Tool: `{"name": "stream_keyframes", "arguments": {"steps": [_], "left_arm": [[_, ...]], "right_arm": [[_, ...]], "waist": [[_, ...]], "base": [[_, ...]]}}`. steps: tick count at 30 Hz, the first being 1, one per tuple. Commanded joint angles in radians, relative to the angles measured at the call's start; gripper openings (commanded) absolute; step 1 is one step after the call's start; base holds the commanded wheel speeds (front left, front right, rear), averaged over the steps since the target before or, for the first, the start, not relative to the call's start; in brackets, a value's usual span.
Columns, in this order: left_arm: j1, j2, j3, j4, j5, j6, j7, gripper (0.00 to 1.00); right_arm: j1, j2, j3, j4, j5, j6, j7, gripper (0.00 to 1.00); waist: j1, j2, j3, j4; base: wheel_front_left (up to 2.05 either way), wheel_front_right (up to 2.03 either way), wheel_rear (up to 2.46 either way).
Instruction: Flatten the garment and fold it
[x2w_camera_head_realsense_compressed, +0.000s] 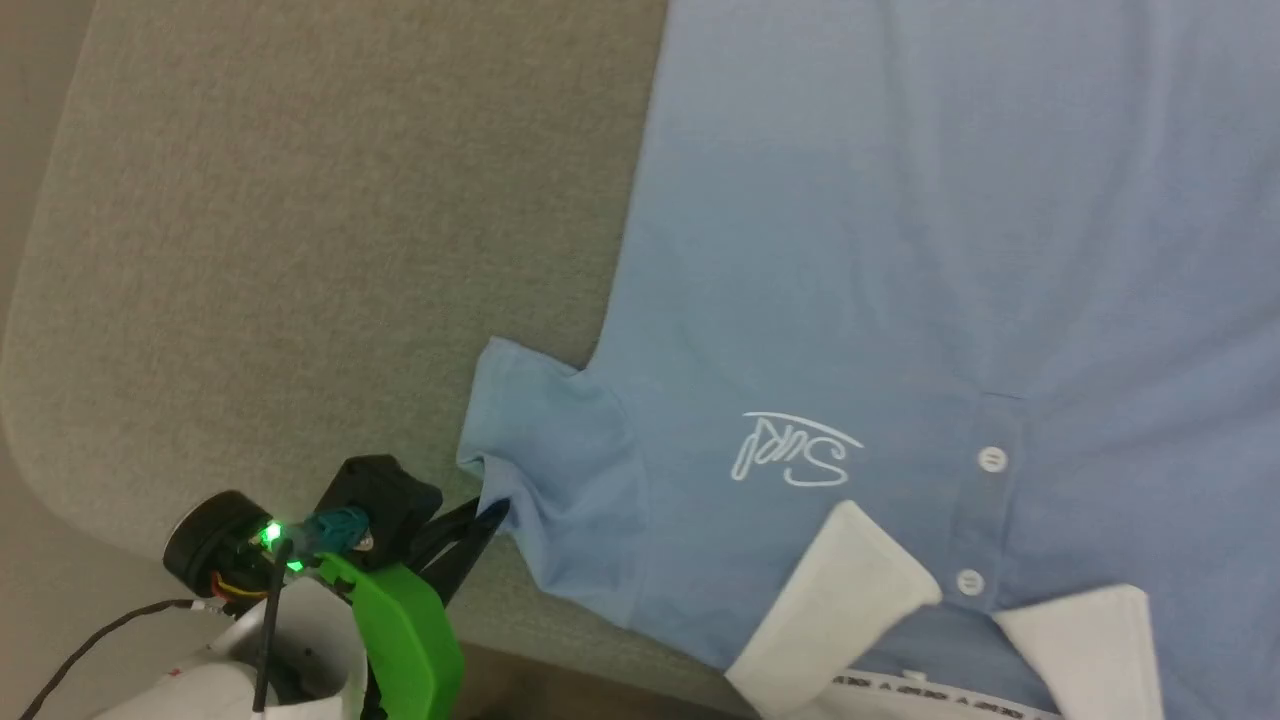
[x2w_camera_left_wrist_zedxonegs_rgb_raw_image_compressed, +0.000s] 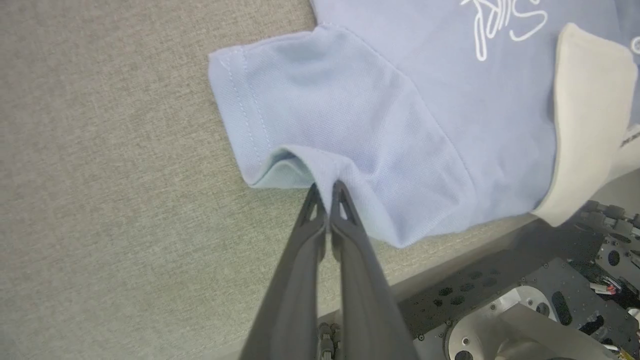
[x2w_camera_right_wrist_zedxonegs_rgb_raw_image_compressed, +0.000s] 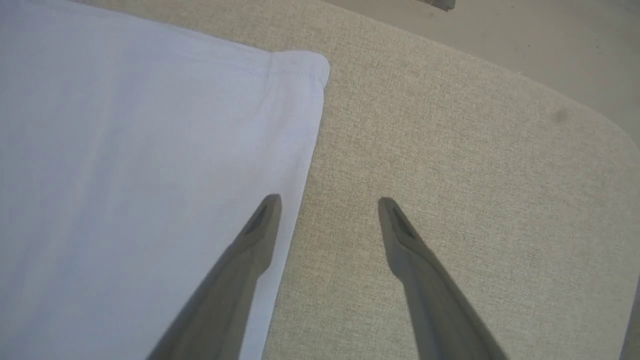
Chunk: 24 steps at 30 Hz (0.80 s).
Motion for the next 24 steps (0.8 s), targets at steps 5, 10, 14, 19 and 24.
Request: {"name": "stream_keyframes", "arguments": {"steps": [5,10,14,19,24], "left_arm": [[-0.024,-0.026,0.005,-0.019,0.022,0.015,-0.019,0.0],[-0.021,-0.031,0.003,-0.023,0.031,0.018,-0.031,0.0],[-0.021,-0.053,-0.008,-0.013,0.044,0.02,-0.04,0.0],[-0.021,-0.069,-0.016,0.008,0.049,0.021,-0.045,0.0],[-0.026,-0.068,-0.009,0.015,0.043,0.026,-0.044,0.0]], "right_arm": [[-0.12,-0.023,0.021,0.076,-0.067,-0.002,0.033,1.0],[-0.172,-0.04,0.044,0.115,-0.092,-0.002,0.041,1.0],[-0.174,-0.055,0.087,0.131,-0.113,-0.002,0.035,1.0],[-0.141,-0.065,0.116,0.157,-0.102,-0.002,0.025,0.44],[-0.125,-0.094,0.135,0.16,-0.081,-0.002,0.005,0.0]], "waist": [[-0.0001,0.0,0.141,0.137],[-0.0001,0.0,0.159,0.157],[-0.0001,0.0,0.166,0.162],[-0.0001,0.0,0.167,0.162],[-0.0001,0.0,0.156,0.153]], "base": [[0.0,0.0,0.0],[0.0,0.0,0.0],[0.0,0.0,0.0],[0.0,0.0,0.0],[0.0,0.0,0.0]]}}
